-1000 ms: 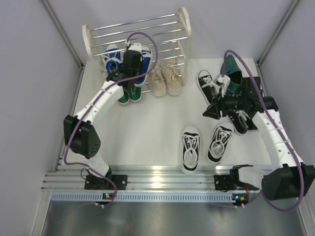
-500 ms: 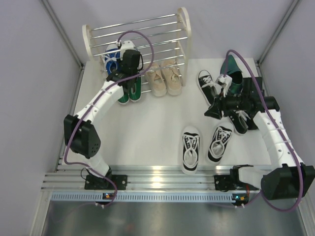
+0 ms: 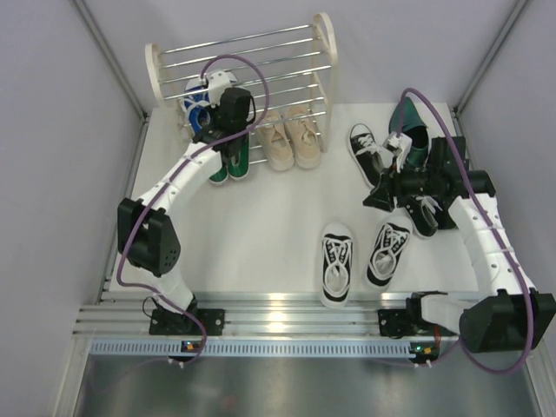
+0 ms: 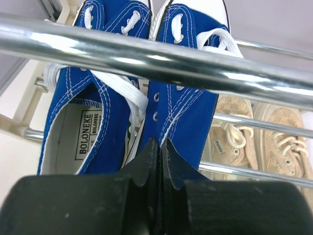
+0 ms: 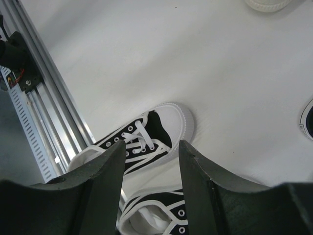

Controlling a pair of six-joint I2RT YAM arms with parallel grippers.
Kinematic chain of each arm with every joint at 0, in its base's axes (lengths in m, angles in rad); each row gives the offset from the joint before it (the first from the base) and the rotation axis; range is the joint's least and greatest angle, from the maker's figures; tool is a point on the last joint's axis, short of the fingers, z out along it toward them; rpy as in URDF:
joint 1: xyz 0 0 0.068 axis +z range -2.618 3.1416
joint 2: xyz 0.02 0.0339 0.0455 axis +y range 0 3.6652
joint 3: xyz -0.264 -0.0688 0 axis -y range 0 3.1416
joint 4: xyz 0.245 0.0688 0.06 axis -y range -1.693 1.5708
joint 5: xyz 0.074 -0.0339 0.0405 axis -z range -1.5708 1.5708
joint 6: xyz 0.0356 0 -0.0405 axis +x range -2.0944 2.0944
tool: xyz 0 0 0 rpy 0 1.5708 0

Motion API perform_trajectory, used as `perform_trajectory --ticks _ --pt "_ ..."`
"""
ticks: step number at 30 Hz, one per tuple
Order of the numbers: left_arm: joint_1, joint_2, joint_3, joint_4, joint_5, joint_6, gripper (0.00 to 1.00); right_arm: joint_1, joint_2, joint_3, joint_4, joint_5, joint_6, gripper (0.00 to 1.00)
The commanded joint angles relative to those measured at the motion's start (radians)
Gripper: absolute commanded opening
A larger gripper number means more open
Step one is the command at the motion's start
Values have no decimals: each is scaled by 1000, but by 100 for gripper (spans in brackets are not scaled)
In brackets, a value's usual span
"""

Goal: Place and organize the shoes onto the shoe shelf
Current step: Place the shoe at the shoe shelf.

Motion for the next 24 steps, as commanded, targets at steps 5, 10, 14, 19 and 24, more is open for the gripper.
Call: perform_trajectory --ticks 5,10,14,19,24 --pt "6 -17 -38 232 -74 -115 0 -21 -2 52 -6 -29 -30 48" --pt "6 -19 -51 254 -94 -157 0 -25 0 52 -10 -29 -36 48" --pt "6 -20 -63 274 -74 -180 0 -28 1 51 -10 -31 -41 48" --pt "6 -35 -66 275 -49 -212 0 -33 3 49 -15 -32 -46 47" --pt "6 -31 -66 275 -77 -244 0 -34 7 49 -13 -37 -44 47"
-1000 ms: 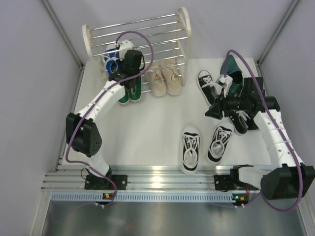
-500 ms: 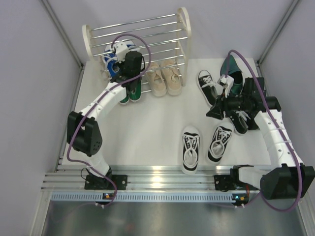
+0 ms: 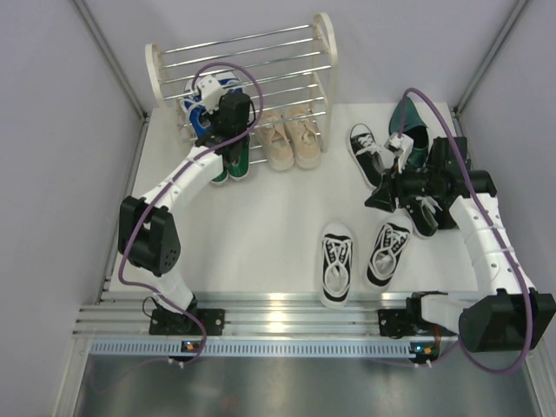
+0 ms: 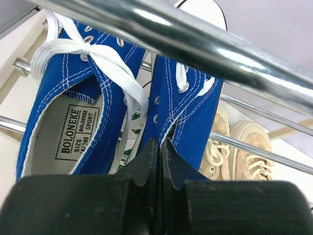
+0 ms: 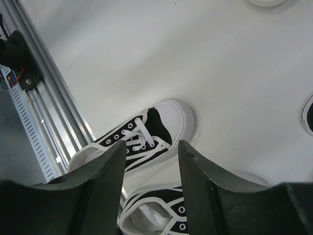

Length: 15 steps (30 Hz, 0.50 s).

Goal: Place and organize the shoes onto the shoe shelf
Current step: Place the shoe at the shoe shelf.

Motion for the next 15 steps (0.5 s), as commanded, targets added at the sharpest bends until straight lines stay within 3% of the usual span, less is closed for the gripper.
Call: perform_trajectory --ticks 1,15 --pt "5 -30 8 129 -47 -57 0 -17 6 51 9 -34 -25 47" --pt "5 -15 28 30 -215 -75 0 -23 1 49 2 -36 -34 47"
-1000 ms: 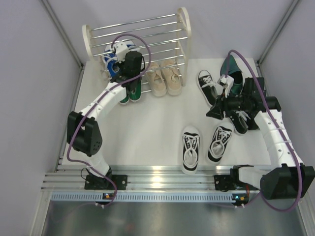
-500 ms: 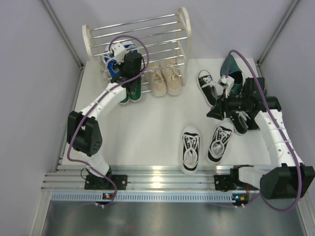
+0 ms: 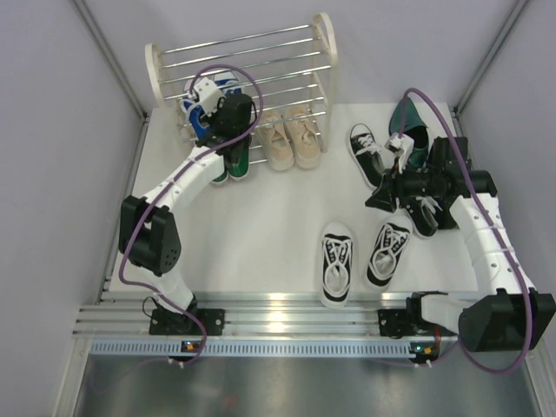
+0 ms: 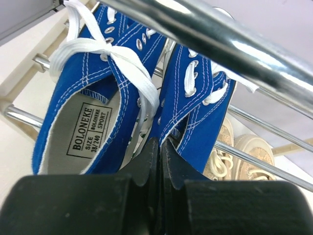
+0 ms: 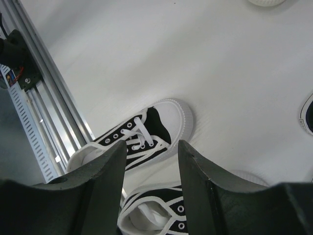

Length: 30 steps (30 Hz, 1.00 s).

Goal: Place and organize the shoes onto the shoe shelf
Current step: Place the shoe at the shoe shelf.

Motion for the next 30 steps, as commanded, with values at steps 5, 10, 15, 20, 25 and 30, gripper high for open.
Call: perform_trajectory --ticks 5,10,15,20,25,30 --pt "8 -27 20 33 -156 -16 0 -20 4 51 7 -34 -22 47" --pt "8 -22 24 35 -138 -25 0 -20 4 51 5 -33 -27 47" --pt "8 -35 11 35 -84 -34 31 -20 -2 51 -4 -30 -34 47" --pt "8 -82 -27 35 -49 -41 61 -18 -6 49 -7 -31 -39 47" --pt "8 -148 -64 30 -10 -41 71 -20 -7 49 -6 -39 -40 47" --pt "8 -200 -85 -14 95 -39 77 -20 -9 54 -10 -47 -44 47"
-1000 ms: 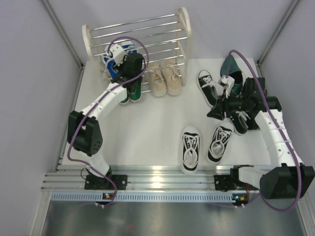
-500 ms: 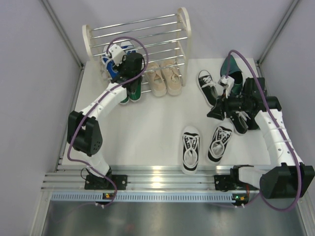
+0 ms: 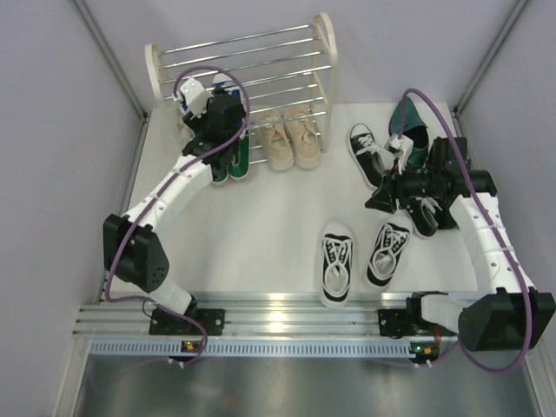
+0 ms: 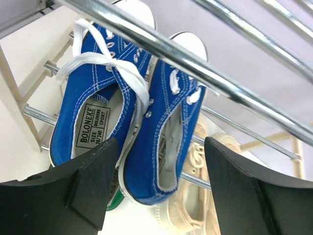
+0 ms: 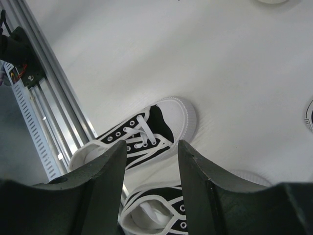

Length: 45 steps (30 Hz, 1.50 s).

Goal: Place and organize the shoes onto the shoe shelf
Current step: Place the shoe at the shoe shelf, then pick up the shoe at the center of the board.

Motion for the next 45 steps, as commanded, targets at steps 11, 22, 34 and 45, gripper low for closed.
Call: perform_trajectory --ticks 11,22,34,45 --pt "7 -287 -111 -135 251 -38 76 -18 -30 68 -58 -54 -100 47" --pt "19 -562 -44 -356 466 99 93 -18 -25 164 -190 -60 -149 49" --pt "19 -723 -134 -483 792 -11 98 -60 -71 132 -173 23 -114 51" --pt "-409 -420 -352 -404 814 -176 98 -69 -59 54 -137 59 -85 51"
